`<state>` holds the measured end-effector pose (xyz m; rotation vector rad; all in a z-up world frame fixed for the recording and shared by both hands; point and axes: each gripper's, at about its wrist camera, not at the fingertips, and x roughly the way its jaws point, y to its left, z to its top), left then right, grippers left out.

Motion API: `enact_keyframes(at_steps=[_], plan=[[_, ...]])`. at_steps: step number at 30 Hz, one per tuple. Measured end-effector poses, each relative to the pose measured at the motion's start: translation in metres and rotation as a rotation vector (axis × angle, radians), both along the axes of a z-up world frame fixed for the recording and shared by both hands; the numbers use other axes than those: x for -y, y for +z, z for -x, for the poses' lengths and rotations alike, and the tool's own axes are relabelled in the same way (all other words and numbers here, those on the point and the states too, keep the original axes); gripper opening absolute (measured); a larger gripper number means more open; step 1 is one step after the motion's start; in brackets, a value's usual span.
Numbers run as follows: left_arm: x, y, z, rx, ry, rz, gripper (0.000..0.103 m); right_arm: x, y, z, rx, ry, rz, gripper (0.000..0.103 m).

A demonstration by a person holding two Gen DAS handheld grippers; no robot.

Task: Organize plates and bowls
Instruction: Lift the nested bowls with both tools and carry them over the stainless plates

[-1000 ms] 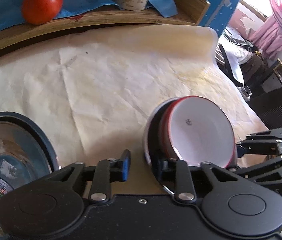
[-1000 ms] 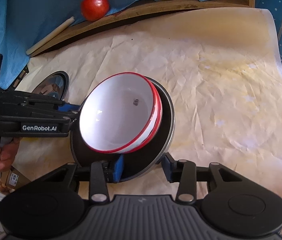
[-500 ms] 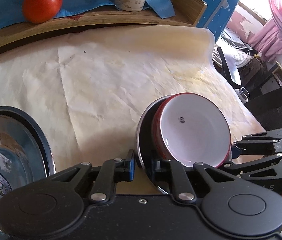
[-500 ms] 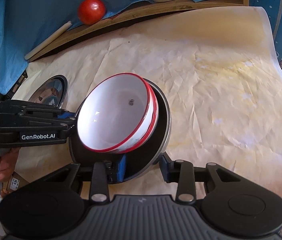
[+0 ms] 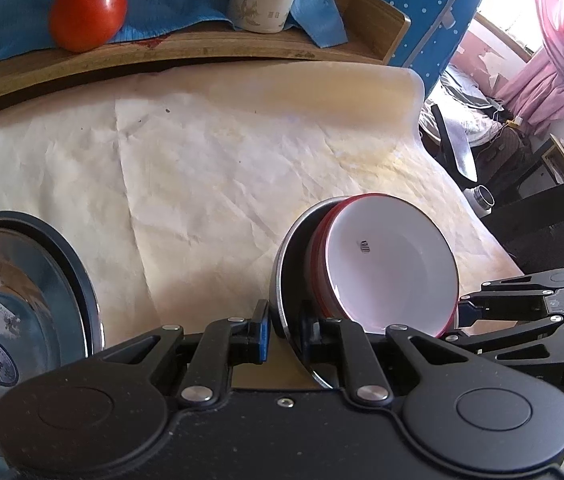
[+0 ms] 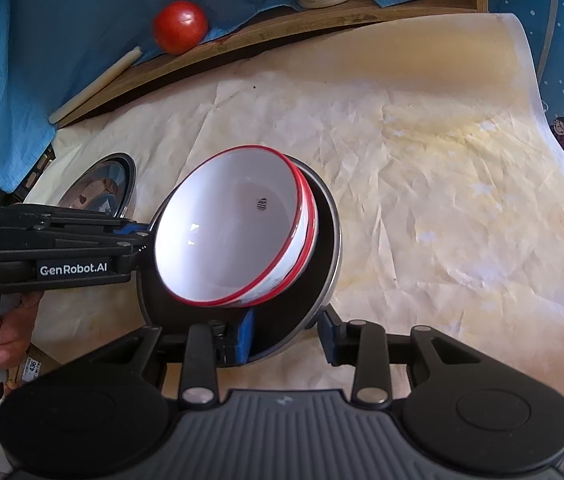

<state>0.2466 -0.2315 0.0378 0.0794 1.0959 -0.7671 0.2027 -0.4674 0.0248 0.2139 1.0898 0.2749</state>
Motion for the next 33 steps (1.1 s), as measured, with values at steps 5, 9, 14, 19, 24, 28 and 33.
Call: enact_keyframes(at_steps=[5,9,14,19,24,28,33], plan=[[-0.002,0.003,0.000,0.005,0.005,0.007,0.015,-0.001,0.004,0.002,0.012,0.002,0.004,0.038],[-0.005,0.005,-0.001,0.006,0.013,0.013,0.015,-0.002,0.007,0.002,0.021,0.009,0.011,0.038],[-0.012,0.014,-0.006,0.015,0.027,0.037,0.014,-0.006,0.014,-0.001,0.042,0.017,0.007,0.038],[-0.025,0.032,-0.014,0.049,0.060,0.066,0.014,-0.016,0.028,-0.010,0.080,0.037,0.000,0.038],[-0.042,0.044,-0.019,0.077,0.108,0.071,0.014,-0.032,0.040,-0.021,0.110,0.077,0.000,0.038],[-0.059,0.050,-0.023,0.087,0.145,0.071,0.014,-0.047,0.044,-0.030,0.127,0.113,-0.012,0.038],[-0.085,0.057,-0.026,0.100,0.196,0.067,0.014,-0.068,0.049,-0.039,0.134,0.160,-0.027,0.038]])
